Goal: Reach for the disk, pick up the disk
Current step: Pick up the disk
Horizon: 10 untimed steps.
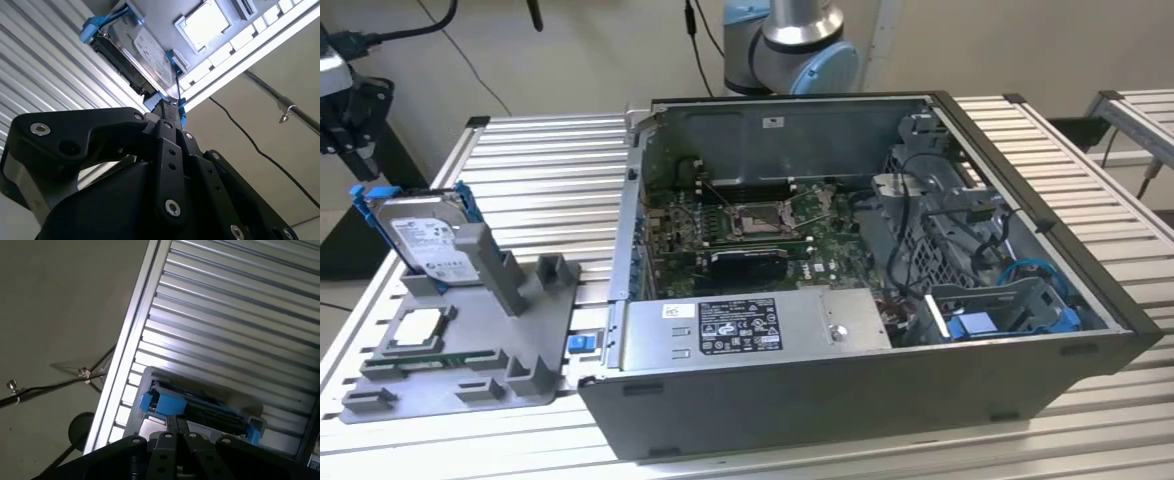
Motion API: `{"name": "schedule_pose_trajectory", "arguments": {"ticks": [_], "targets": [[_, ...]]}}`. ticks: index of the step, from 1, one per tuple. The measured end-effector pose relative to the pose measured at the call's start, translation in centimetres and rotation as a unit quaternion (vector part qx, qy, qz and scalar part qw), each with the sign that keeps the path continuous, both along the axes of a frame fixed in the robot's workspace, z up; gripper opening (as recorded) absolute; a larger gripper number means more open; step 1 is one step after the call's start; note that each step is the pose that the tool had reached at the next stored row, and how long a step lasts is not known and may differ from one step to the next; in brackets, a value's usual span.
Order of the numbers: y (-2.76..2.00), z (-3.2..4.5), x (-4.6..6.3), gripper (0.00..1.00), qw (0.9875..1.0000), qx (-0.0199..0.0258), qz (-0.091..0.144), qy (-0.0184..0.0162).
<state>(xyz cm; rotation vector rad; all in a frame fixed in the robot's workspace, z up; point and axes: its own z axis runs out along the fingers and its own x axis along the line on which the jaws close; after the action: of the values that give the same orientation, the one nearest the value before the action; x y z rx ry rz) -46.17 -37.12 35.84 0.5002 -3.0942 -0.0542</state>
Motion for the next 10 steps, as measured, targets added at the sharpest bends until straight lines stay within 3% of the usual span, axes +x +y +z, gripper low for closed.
{"name": "schedule_pose_trajectory", "arguments": {"ticks": [5,10], "targets": [[0.0,0.0,0.0,0.0,0.999,-0.0003,0.046,0.0],[0.0,0.0,0.0,0.0,0.996,-0.0003,0.09,0.0]]}}
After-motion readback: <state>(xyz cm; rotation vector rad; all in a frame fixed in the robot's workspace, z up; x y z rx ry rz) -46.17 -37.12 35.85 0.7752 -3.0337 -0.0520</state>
